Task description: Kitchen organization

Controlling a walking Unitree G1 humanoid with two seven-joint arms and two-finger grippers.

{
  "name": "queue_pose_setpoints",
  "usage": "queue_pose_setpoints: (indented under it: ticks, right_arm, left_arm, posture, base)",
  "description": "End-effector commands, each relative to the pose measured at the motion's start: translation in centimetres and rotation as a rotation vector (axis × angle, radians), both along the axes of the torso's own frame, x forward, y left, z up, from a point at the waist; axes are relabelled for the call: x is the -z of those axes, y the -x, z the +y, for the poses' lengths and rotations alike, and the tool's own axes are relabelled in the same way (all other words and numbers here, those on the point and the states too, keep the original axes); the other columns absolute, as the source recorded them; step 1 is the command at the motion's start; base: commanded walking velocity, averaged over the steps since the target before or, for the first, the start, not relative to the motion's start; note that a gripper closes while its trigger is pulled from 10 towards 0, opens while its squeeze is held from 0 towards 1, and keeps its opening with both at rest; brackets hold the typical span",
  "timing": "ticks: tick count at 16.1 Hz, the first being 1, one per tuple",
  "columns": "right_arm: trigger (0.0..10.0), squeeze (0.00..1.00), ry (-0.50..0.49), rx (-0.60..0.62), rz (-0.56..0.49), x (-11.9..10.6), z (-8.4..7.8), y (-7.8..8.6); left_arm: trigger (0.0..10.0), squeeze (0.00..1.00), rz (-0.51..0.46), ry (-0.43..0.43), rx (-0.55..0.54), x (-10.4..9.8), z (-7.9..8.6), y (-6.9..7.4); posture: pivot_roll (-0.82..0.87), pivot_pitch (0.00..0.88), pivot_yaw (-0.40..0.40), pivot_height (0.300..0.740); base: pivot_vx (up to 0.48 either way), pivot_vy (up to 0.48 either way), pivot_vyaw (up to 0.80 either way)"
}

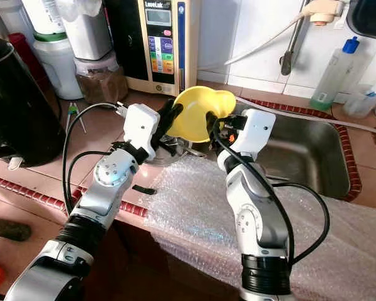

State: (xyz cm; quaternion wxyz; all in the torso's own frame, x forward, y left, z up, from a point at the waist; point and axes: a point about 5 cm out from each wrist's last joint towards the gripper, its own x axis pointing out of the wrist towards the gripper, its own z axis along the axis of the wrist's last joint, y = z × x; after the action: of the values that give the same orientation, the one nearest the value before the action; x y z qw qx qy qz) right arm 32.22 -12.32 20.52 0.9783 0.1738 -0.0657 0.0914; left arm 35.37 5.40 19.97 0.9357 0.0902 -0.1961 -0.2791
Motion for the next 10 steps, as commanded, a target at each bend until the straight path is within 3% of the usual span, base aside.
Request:
queue_pose_setpoints:
  ticks: [1, 10]
  right_arm:
    - [0.0, 0.0, 0.001, 0.022, 0.029, 0.27, -0.23, -0.15]
    - [0.0, 0.0, 0.02, 0.021, 0.052, 0.18, 0.57, -0.23]
  left_arm:
    - [0.0, 0.0, -0.018, 0.0, -0.02, -0.4, 0.26, -0.09]
    - [0.0, 0.0, 0.003, -0.037, -0.109, 0.0, 1.2, -0.86]
  posture:
    - [0.02, 0.027, 0.012, 0.74]
    - [0.02, 0.025, 0.012, 0.74]
  base:
    - [0.0, 0.0, 0.0]
    - [0.0, 0.0, 0.0]
